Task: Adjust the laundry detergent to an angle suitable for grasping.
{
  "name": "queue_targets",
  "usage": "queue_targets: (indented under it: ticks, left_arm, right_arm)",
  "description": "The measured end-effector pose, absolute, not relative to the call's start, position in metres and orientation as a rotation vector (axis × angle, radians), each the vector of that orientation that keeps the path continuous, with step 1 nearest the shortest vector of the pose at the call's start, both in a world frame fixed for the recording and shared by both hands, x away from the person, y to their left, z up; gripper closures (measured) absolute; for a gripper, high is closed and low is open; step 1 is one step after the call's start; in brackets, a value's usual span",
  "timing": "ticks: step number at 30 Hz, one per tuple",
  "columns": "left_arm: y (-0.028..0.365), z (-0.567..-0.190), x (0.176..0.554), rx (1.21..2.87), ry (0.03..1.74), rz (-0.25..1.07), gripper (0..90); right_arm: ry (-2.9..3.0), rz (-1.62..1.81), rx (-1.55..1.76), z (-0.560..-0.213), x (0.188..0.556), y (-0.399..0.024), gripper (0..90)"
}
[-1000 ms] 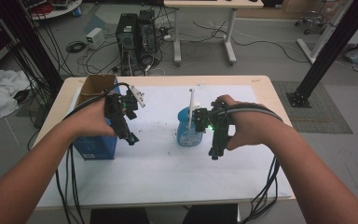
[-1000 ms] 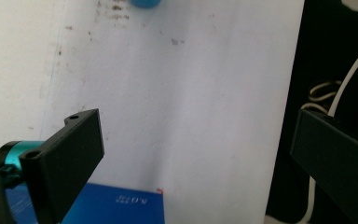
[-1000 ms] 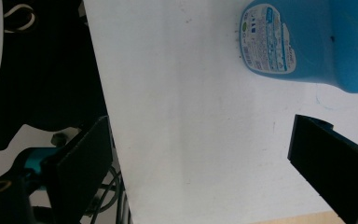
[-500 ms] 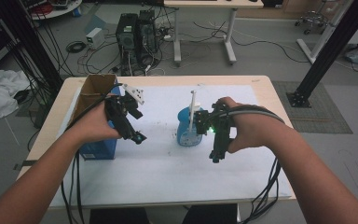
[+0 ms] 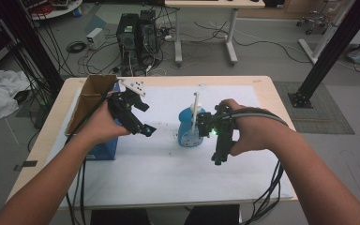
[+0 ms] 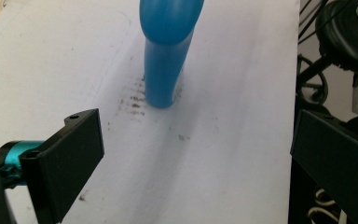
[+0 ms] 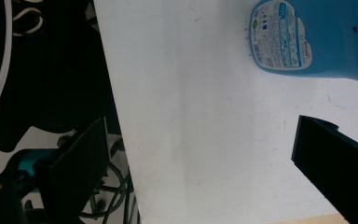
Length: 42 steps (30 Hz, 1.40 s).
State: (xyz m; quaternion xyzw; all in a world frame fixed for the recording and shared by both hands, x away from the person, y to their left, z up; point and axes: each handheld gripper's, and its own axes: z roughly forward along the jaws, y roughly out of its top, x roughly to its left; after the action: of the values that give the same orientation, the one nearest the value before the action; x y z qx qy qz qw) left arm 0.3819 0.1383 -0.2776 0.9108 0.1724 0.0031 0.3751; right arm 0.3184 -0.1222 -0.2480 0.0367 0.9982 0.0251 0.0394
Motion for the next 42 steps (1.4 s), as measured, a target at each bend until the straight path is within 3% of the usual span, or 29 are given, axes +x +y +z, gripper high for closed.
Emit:
queue_targets:
  ticks: [13, 28, 42]
  left_arm:
    - [0.129, -0.287, 0.387, 2.255, 0.464, -0.013, 2.6]
    - [0.103, -0.313, 0.406, 2.168, 0.467, -0.156, 2.6]
    - [0.083, -0.326, 0.417, 2.124, 0.492, -0.145, 2.6]
  right_arm:
    - [3.062, 0.074, 0.132, -0.249, 0.318, -0.125, 3.5]
    - [3.066, 0.090, 0.173, -0.252, 0.319, -0.131, 3.4]
    - [3.074, 0.079, 0.174, -0.256, 0.322, -0.133, 3.3]
